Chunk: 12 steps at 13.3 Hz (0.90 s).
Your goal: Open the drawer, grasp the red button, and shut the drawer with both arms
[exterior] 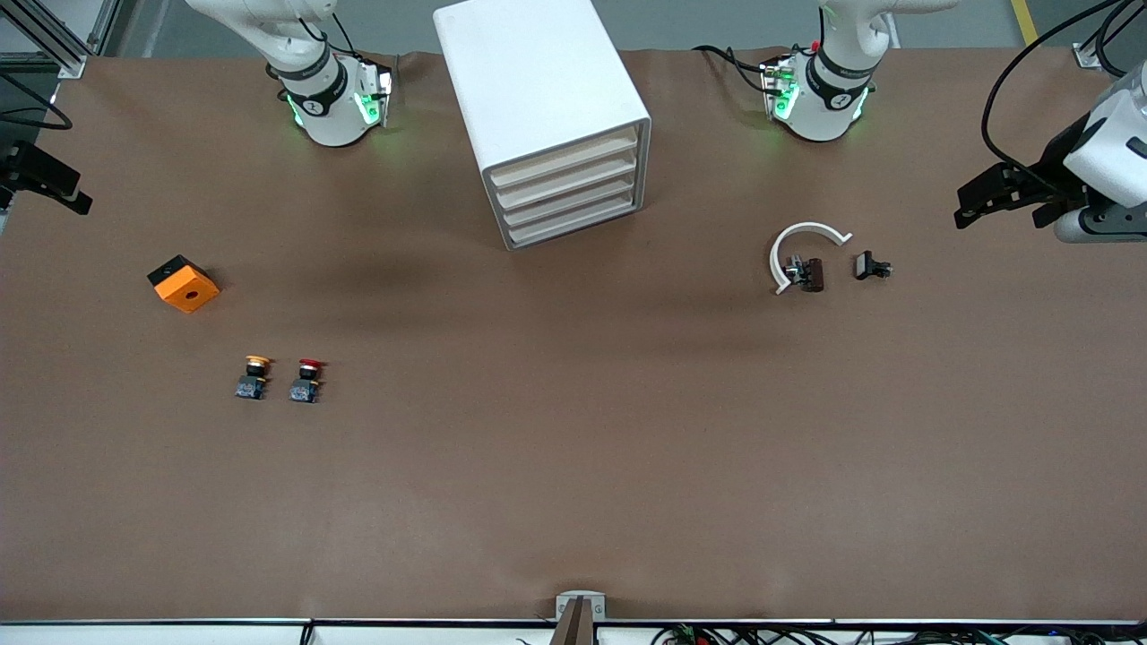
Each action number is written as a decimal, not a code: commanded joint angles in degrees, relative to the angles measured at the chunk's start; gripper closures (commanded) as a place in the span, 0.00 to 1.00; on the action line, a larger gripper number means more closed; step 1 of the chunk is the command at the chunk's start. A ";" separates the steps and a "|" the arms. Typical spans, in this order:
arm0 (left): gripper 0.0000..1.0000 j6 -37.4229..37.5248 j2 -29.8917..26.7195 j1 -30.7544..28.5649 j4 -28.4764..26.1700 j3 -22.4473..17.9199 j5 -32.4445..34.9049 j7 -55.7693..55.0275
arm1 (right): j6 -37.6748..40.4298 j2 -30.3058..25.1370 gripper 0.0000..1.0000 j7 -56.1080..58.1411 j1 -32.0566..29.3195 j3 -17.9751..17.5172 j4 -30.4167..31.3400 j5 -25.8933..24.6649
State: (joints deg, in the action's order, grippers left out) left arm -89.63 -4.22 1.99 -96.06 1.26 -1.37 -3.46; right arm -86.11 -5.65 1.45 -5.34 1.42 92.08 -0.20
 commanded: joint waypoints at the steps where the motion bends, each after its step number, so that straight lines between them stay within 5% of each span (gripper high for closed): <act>1: 0.00 1.30 0.61 -0.23 2.19 0.24 0.49 -0.23 | -0.72 -1.64 0.00 0.57 0.42 0.33 1.61 -0.85; 12: 0.00 1.91 0.96 -0.14 2.80 0.32 0.85 0.03 | -0.72 -1.55 0.00 1.45 0.16 0.51 1.61 -0.85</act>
State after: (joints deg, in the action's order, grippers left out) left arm -88.88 -4.03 2.00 -94.94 1.28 -1.37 -3.49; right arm -86.13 -5.66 2.02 -5.35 1.75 92.15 -0.24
